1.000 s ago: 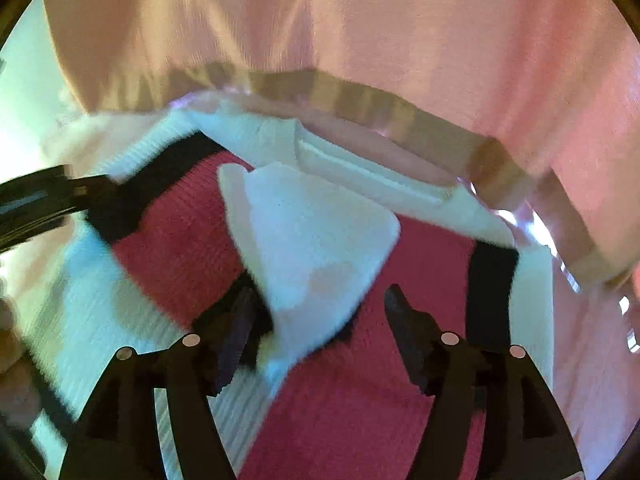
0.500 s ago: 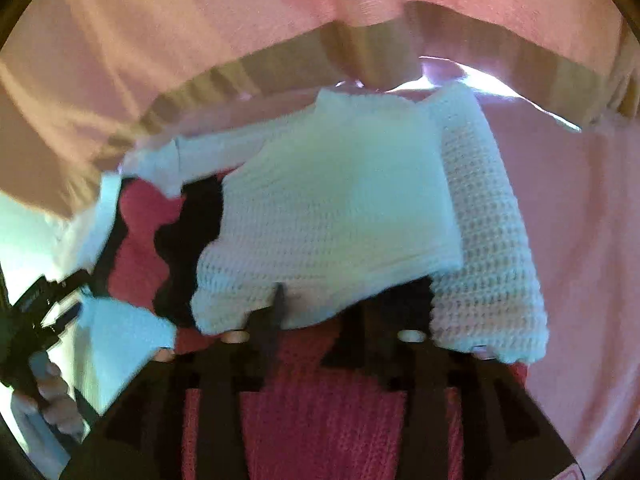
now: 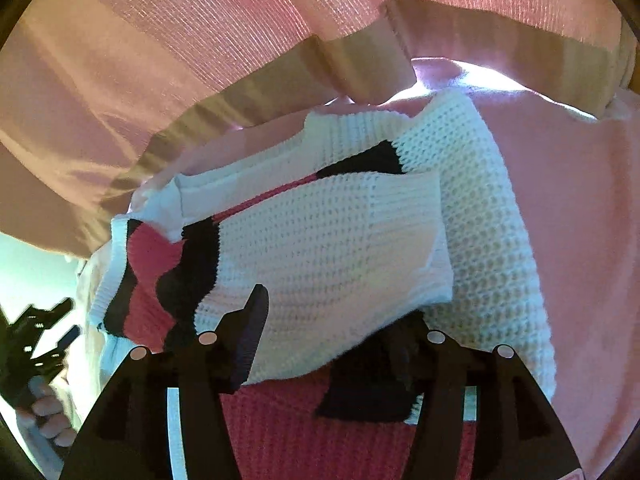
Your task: Fold small clothes
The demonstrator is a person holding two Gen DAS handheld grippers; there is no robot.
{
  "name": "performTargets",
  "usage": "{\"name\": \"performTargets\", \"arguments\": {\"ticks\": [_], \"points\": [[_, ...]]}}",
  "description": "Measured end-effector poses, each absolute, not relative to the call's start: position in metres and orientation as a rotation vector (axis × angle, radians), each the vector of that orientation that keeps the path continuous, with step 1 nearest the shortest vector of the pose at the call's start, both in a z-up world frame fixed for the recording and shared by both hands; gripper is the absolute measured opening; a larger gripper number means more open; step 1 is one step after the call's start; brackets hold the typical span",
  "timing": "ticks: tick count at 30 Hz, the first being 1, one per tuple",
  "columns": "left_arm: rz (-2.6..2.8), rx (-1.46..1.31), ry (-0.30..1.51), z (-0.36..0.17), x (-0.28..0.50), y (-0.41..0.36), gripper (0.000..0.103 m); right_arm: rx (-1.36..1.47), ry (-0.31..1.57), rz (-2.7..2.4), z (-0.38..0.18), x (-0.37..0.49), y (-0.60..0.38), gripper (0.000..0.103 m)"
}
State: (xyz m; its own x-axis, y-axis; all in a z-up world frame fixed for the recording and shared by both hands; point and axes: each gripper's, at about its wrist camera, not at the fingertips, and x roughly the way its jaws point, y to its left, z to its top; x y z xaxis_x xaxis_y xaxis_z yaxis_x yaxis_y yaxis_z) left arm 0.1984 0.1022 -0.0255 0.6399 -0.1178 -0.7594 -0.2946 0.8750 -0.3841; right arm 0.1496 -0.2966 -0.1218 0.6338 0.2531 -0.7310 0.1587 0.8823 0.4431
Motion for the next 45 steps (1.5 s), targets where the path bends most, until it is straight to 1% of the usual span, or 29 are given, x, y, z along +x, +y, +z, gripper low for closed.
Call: {"name": "performTargets", "arguments": {"ticks": [1, 3, 6, 7, 8, 9, 10, 11, 12, 14, 17, 18, 19, 20, 22, 24, 27, 28, 29, 31, 32, 35, 37, 38, 39, 41, 42, 43, 45], "points": [[0.1, -0.519, 0.877, -0.022, 0.193, 0.102, 0.066, 0.505, 0.893, 0.057, -0.122, 0.15, -0.296, 0.054], [0.03, -0.57, 0.915, -0.027, 0.192, 0.099, 0.068, 0.513, 0.898, 0.056, -0.124, 0.149, -0.297, 0.054], [-0.046, -0.649, 1.048, -0.061, 0.206, 0.084, 0.067, 0.506, 0.891, 0.05, -0.124, 0.148, -0.296, 0.054], [-0.056, -0.672, 1.078, -0.073, 0.211, 0.082, 0.065, 0.499, 0.891, 0.047, -0.124, 0.148, -0.295, 0.054], [-0.061, -0.695, 1.092, -0.081, 0.217, 0.082, 0.06, 0.498, 0.888, 0.046, -0.124, 0.148, -0.295, 0.054], [-0.058, -0.713, 1.093, -0.088, 0.222, 0.085, 0.044, 0.496, 0.881, 0.046, -0.124, 0.148, -0.294, 0.048], [-0.033, -0.713, 1.08, -0.091, 0.227, 0.089, 0.026, 0.486, 0.871, 0.039, -0.124, 0.149, -0.294, 0.039], [-0.012, -0.709, 1.055, -0.09, 0.23, 0.095, 0.02, 0.471, 0.872, 0.034, -0.125, 0.151, -0.294, 0.007], [0.017, -0.691, 1.017, -0.084, 0.231, 0.102, 0.011, 0.466, 0.877, 0.038, -0.124, 0.153, -0.293, 0.007], [0.055, -0.664, 0.948, -0.071, 0.229, 0.111, 0.01, 0.475, 0.795, 0.057, -0.101, 0.147, -0.292, 0.007], [0.113, -0.609, 0.851, -0.049, 0.222, 0.122, 0.01, 0.408, 0.579, 0.128, -0.039, 0.125, -0.28, 0.006], [0.119, -0.591, 0.858, -0.05, 0.222, 0.122, 0.01, 0.377, 0.559, 0.116, -0.034, 0.122, -0.277, 0.006], [0.125, -0.565, 0.889, -0.058, 0.224, 0.12, 0.01, 0.311, 0.589, 0.072, -0.043, 0.126, -0.273, 0.006], [0.139, -0.553, 0.912, -0.065, 0.225, 0.119, 0.01, 0.273, 0.679, 0.047, -0.064, 0.137, -0.27, 0.006], [0.175, -0.548, 0.964, -0.083, 0.225, 0.119, 0.01, 0.324, 0.842, 0.006, -0.115, 0.15, -0.279, 0.006], [0.183, -0.531, 0.962, -0.085, 0.225, 0.116, 0.01, 0.362, 0.834, 0.008, -0.118, 0.147, -0.282, 0.006], [0.176, -0.504, 0.958, -0.083, 0.225, 0.113, 0.01, 0.341, 0.735, 0.035, -0.086, 0.136, -0.284, 0.006], [0.173, -0.506, 0.962, -0.085, 0.226, 0.113, 0.011, 0.333, 0.739, 0.032, -0.086, 0.135, -0.287, 0.006], [0.17, -0.502, 0.964, -0.088, 0.227, 0.113, 0.012, 0.319, 0.767, 0.017, -0.092, 0.139, -0.289, 0.006], [0.17, -0.46, 0.957, -0.089, 0.225, 0.11, 0.012, 0.327, 0.875, -0.019, -0.125, 0.146, -0.296, 0.006], [0.174, -0.44, 0.954, -0.088, 0.225, 0.109, 0.012, 0.358, 0.854, -0.002, -0.13, 0.142, -0.299, 0.006], [0.176, -0.379, 0.948, -0.087, 0.226, 0.102, 0.013, 0.346, 0.868, 0.018, -0.105, 0.133, -0.302, 0.011], [0.155, -0.345, 0.94, -0.083, 0.223, 0.103, 0.014, 0.318, 0.809, -0.018, -0.079, 0.111, -0.31, 0.019], [0.137, -0.344, 0.938, -0.08, 0.219, 0.105, 0.015, 0.3, 0.799, -0.046, -0.071, 0.1, -0.314, 0.027], [0.12, -0.351, 0.94, -0.077, 0.216, 0.107, 0.016, 0.286, 0.791, -0.069, -0.065, 0.09, -0.316, 0.033], [0.083, -0.391, 0.951, -0.07, 0.207, 0.114, 0.02, 0.297, 0.777, -0.094, -0.06, 0.066, -0.327, 0.039], [0.076, -0.414, 0.948, -0.066, 0.202, 0.118, 0.023, 0.31, 0.788, -0.103, -0.062, 0.058, -0.333, 0.039], [0.095, -0.434, 0.935, -0.059, 0.193, 0.124, 0.035, 0.327, 0.803, -0.108, -0.067, 0.052, -0.34, 0.039], [0.125, -0.439, 0.875, -0.045, 0.18, 0.129, 0.05, 0.349, 0.811, -0.119, -0.075, 0.052, -0.343, 0.039]]}}
